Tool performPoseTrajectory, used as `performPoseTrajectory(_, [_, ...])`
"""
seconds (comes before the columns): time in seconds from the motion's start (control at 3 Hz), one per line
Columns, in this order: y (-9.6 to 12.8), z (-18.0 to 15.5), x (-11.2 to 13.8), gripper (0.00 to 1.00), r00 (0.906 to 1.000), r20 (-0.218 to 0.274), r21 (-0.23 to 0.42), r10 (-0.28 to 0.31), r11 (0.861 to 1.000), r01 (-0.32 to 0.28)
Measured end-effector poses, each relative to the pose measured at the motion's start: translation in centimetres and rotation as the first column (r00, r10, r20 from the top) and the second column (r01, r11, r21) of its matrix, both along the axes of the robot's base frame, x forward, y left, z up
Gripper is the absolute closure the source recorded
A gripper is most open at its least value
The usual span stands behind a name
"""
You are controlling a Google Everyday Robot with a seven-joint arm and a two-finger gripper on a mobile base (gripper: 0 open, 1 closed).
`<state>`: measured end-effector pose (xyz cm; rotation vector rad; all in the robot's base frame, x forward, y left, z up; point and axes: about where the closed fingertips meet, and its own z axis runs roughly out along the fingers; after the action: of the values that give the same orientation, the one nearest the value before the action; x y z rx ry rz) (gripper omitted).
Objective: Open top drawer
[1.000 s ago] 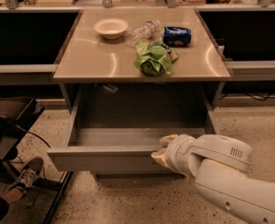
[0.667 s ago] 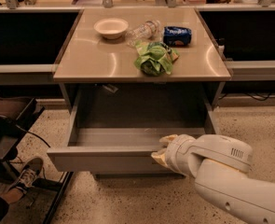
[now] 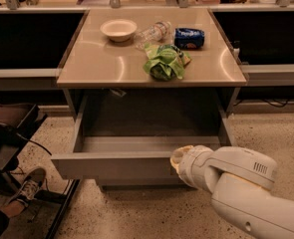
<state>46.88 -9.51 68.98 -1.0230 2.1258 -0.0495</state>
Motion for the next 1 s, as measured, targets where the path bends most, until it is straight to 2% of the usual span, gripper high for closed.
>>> performPoseTrajectory(0.33, [0.1, 1.0, -4.9, 1.0, 0.9996, 0.029, 0.036, -0.001, 0.999, 0.0])
performPoseTrajectory(0.67, [-0.7, 1.0, -13.2, 1.0, 0.9952, 0.017, 0.116, -0.097, 0.989, 0.094])
performPoseTrajectory(1.0, [-1.4, 0.1, -16.4, 0.81, 0.9913, 0.011, 0.111, -0.131, 0.985, 0.129])
